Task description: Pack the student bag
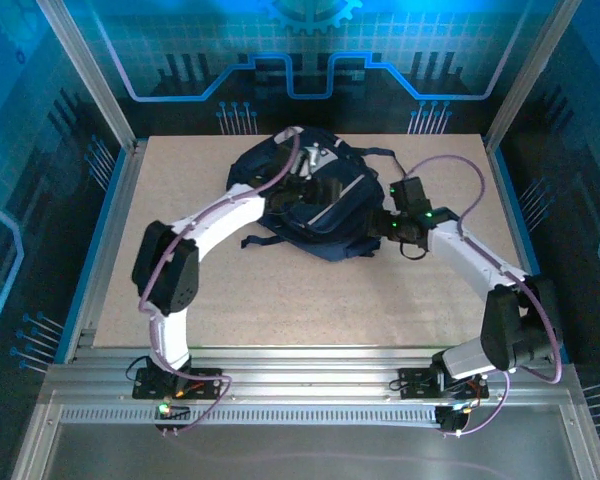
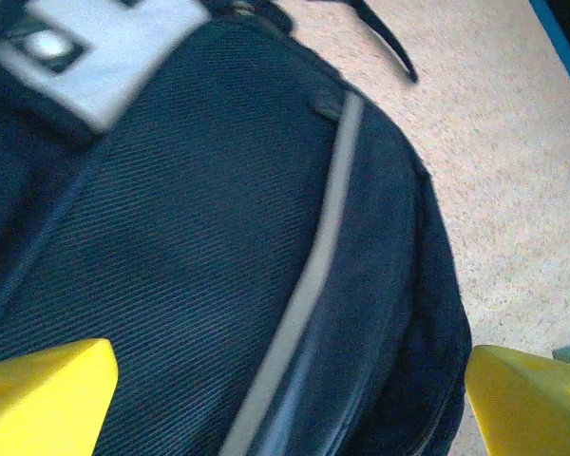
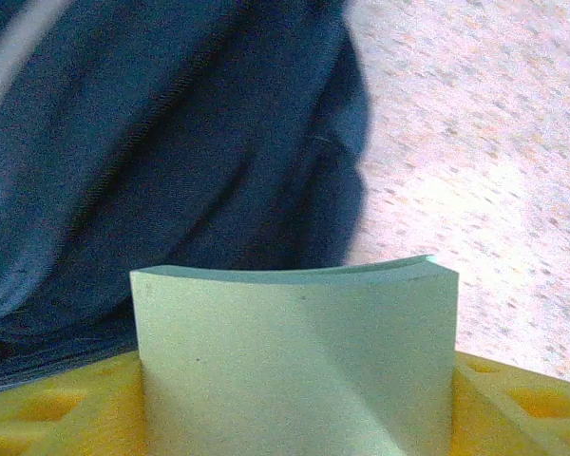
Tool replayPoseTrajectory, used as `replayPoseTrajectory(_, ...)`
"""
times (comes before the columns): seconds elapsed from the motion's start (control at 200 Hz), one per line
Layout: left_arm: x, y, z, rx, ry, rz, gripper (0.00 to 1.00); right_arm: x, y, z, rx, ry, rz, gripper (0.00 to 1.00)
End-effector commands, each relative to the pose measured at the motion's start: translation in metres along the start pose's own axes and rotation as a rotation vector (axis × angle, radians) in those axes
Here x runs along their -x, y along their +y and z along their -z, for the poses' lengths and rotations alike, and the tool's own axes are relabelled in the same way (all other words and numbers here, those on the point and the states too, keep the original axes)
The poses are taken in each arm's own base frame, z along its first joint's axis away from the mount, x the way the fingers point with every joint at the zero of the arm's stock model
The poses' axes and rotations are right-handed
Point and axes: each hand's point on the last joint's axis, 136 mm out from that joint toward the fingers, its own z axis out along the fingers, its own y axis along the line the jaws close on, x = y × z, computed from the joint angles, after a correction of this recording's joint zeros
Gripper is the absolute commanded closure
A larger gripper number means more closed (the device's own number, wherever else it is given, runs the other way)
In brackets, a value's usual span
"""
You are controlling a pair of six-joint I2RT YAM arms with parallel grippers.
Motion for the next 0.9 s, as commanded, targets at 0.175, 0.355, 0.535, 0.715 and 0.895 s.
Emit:
replayPoseTrajectory(0.175,-0.020,-0.022,-0.046,0.205,0.127,-0.321,0.08,0.012,-0.052,0.014,0.088,-0.055,-0.222,0.27)
replayPoseTrajectory(0.355,-0.031,-0.020,-0.071,0.249,0.188,-0.402,0.18,0.007,-0.062,0.018,0.083,-0.046,-0.220,0.27)
replayPoseTrajectory(0.535,-0.051,-0.019,-0.086,0.292,0.246,-0.474,0.22,0.005,-0.060,0.016,0.096,-0.028,-0.213,0.27)
replayPoseTrajectory(0.715,-0.054,-0.010,-0.090,0.333,0.250,-0.493,0.31,0.007,-0.056,0.014,0.116,-0.029,-0.228,0.26)
replayPoseTrajectory(0.895,-0.048,-0.018,-0.085,0.302,0.239,-0.488,0.78,0.012,-0.046,0.011,0.169,-0.035,-0.243,0.26)
